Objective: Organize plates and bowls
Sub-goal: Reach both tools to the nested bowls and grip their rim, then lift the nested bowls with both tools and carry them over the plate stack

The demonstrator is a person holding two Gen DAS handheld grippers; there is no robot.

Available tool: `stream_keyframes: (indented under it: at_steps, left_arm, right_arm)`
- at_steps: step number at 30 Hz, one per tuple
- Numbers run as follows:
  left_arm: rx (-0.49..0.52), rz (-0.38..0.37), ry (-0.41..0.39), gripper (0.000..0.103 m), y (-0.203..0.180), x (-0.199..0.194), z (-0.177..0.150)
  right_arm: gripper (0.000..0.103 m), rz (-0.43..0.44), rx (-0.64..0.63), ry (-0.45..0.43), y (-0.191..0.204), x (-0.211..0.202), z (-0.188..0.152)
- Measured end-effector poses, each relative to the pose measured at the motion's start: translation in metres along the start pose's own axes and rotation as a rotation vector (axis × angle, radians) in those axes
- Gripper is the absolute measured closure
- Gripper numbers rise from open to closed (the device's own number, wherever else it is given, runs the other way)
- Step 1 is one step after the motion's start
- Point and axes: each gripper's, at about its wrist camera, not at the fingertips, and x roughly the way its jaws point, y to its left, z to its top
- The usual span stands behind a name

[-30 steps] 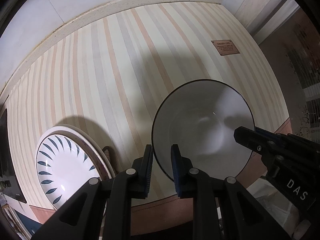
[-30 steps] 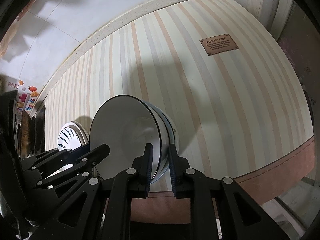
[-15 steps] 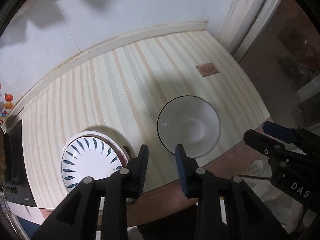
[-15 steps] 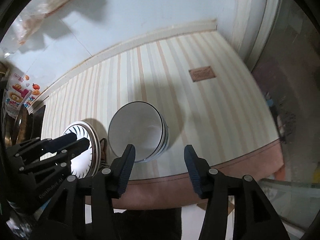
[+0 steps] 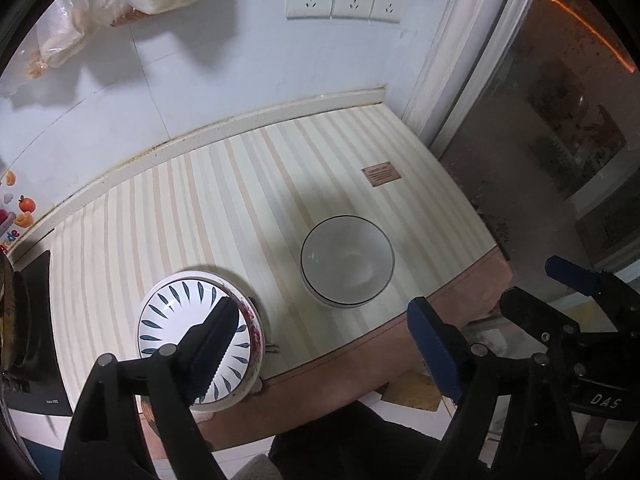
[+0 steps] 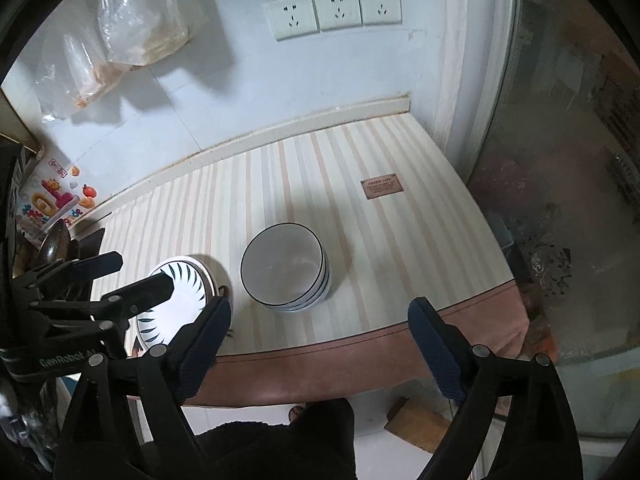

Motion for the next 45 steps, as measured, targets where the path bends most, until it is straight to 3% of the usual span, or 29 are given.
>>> stream_keyframes:
  at_steps: [8,15,20,27,37,45]
  left_arm:
    - [0.007,-0.025,-0.028,0.017,-0.004,-0.02,-0.005]
    - [-0.003,-0.019,0.011,0.017,0.001,0.006,0.0]
    - [-0.029,-0.024,0.074,0.017,0.011,0.047,0.009]
    - [-0.082,-0.106,0.203,0.017,0.03,0.12,0.03]
    - [-0.1,-0.201,0.403,0.017,0.04,0.224,0.044]
    - [-0.094,-0.247,0.486,0.019,0.038,0.257,0.046]
  right_arm:
    - [0.009,0.006,0.002,-0.032,0.003,-0.019,-0.006]
    - [0.008,0.037,0.022,0.029,-0.003,0.01,-0.004]
    - [0.008,0.126,0.097,0.072,-0.016,0.053,0.0]
    - [0.008,0.23,0.188,0.141,-0.037,0.133,0.006]
    - [0.008,0.342,0.219,0.332,-0.048,0.266,0.01]
    - [0.008,0.456,0.241,0.41,-0.046,0.316,0.006]
